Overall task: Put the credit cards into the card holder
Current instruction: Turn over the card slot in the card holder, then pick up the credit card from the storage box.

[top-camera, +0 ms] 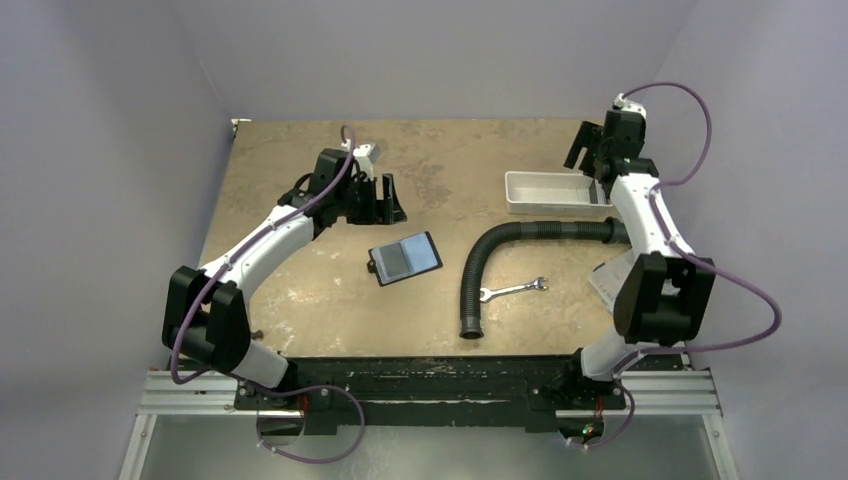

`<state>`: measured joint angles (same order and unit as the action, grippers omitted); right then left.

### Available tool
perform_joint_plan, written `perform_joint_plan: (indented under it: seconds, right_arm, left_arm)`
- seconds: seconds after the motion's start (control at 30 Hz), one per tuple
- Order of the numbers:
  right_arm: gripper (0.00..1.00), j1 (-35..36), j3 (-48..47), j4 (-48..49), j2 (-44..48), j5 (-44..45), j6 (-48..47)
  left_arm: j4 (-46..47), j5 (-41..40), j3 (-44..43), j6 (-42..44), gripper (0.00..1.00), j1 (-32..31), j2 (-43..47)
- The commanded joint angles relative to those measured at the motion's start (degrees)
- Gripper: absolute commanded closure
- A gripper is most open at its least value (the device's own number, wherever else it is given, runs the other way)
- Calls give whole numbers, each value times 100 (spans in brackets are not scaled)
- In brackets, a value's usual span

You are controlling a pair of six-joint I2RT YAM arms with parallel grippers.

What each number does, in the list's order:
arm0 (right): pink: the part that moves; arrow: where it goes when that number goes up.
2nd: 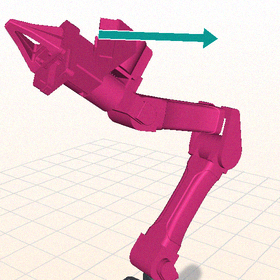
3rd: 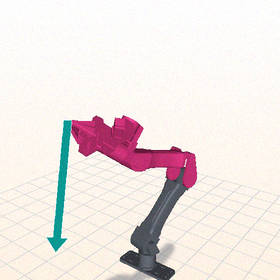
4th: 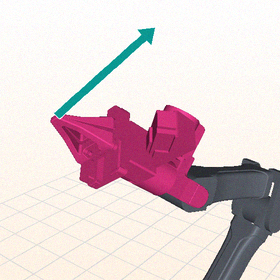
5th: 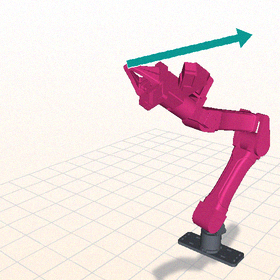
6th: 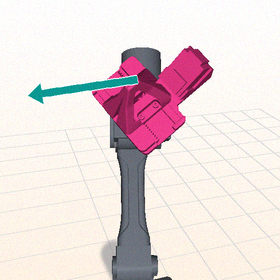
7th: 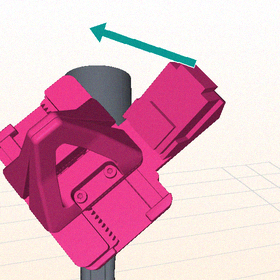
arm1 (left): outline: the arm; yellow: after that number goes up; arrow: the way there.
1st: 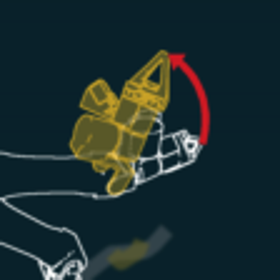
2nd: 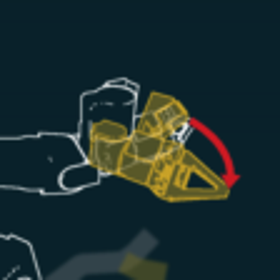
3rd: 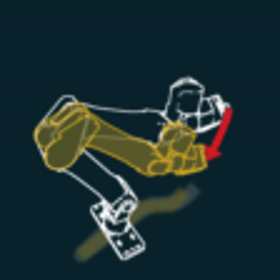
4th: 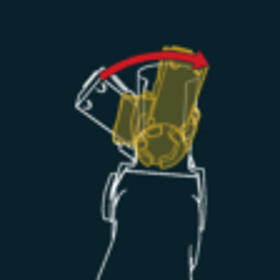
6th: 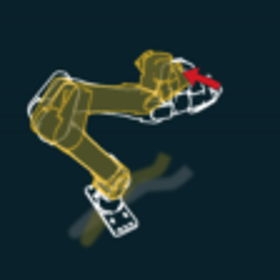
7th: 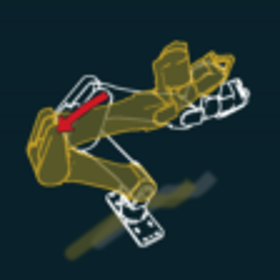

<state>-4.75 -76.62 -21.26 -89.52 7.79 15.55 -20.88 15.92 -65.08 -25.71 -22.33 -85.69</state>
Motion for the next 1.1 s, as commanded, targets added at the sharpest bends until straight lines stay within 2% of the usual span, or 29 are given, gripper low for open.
perform_joint_plan:
  seconds: [0.0, 0.13, 0.37, 0.7, 0.9, 1.07]
  right_arm:
    - [13, -165, -770, -484, -623, 1247, -688]
    - [13, -309, -1289, -704, -1200, 1278, -1045]
    - [16, -325, -1855, -1143, -2053, 1416, -1328]
    - [18, -323, -1935, -1051, -2522, 1925, -1497]
    - [28, -325, -2138, -1149, -2812, 1950, -1450]
    - [31, -323, -2260, -1189, -2925, 1886, -1450]
  left_arm:
    - [-137, 439, -126, 540, 25, -35, 46]
    - [104, 307, 339, 623, 24, -35, 342]
    - [50, 402, 385, 655, 24, -35, 413]
    - [152, 561, 463, 602, 23, -35, 366]
    - [194, 620, 487, 581, 23, -38, 351]
    - [199, 634, 492, 585, 23, -36, 343]
